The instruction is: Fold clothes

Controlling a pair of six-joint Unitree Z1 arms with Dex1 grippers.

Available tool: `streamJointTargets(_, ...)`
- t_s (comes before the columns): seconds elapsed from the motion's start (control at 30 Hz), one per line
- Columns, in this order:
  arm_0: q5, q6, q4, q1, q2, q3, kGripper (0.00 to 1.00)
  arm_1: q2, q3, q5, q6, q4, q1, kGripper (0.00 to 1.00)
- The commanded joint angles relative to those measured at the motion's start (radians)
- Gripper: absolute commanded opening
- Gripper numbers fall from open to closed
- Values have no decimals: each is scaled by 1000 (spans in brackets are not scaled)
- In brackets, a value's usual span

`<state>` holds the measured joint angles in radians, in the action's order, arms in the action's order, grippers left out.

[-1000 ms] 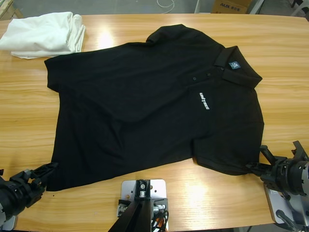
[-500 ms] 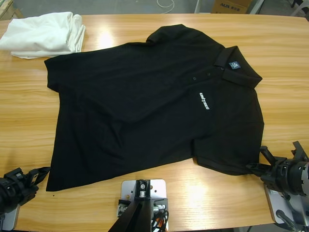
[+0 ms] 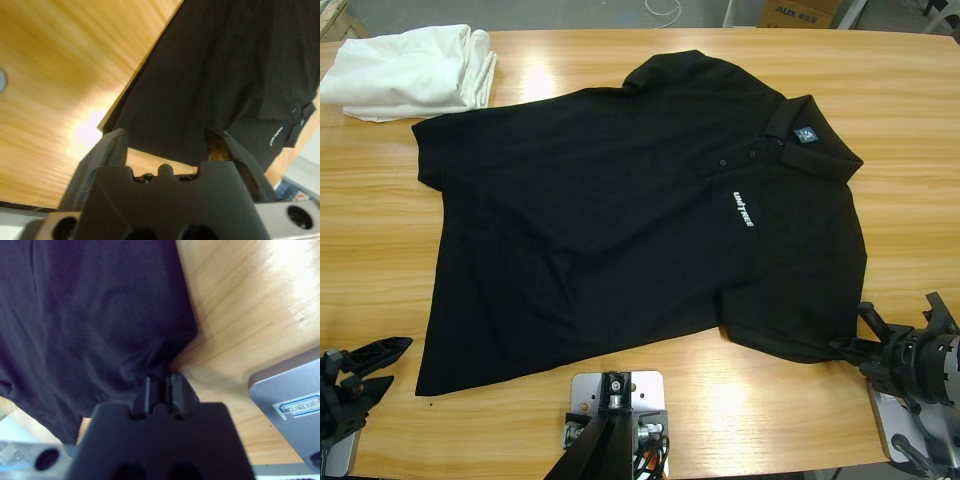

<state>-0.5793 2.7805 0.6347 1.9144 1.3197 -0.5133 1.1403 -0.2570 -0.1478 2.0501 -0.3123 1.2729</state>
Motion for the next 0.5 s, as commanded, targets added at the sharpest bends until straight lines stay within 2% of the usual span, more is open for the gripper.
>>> streamJointTargets(0.03,50,137,-29,-9,92,10,1000,-14,25,13,-14,12,10,0)
streamJointTargets(0.5,79,150,-248,-9,271,94,996,-16,27,14,-16,13,10,0)
